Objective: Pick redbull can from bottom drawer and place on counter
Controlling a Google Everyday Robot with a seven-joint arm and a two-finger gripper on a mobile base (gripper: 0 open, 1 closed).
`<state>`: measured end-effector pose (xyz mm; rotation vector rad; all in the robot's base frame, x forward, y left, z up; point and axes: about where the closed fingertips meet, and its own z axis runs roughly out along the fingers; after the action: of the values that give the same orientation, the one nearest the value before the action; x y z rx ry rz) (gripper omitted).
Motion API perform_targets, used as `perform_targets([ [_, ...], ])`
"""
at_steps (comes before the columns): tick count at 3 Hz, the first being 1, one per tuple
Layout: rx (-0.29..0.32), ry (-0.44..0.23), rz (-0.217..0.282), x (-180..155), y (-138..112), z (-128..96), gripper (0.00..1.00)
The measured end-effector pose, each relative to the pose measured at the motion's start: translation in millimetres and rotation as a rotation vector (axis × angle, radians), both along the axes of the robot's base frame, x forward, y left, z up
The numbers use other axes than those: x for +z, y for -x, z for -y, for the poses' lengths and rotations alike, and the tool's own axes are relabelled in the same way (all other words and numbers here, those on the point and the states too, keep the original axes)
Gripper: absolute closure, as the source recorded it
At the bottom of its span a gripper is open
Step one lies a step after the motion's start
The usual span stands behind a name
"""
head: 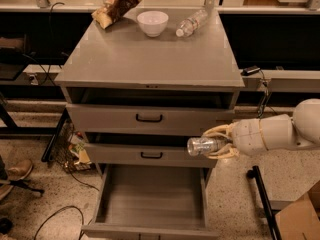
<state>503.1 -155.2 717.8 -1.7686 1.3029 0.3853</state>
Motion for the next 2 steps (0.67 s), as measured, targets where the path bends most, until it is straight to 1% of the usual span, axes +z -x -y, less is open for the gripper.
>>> perform_targets([
  [1, 0.0, 0.0, 0.0, 0, 0, 0, 1.0],
  [2, 0.023, -0.024, 0.012, 15, -9, 2, 1.0],
])
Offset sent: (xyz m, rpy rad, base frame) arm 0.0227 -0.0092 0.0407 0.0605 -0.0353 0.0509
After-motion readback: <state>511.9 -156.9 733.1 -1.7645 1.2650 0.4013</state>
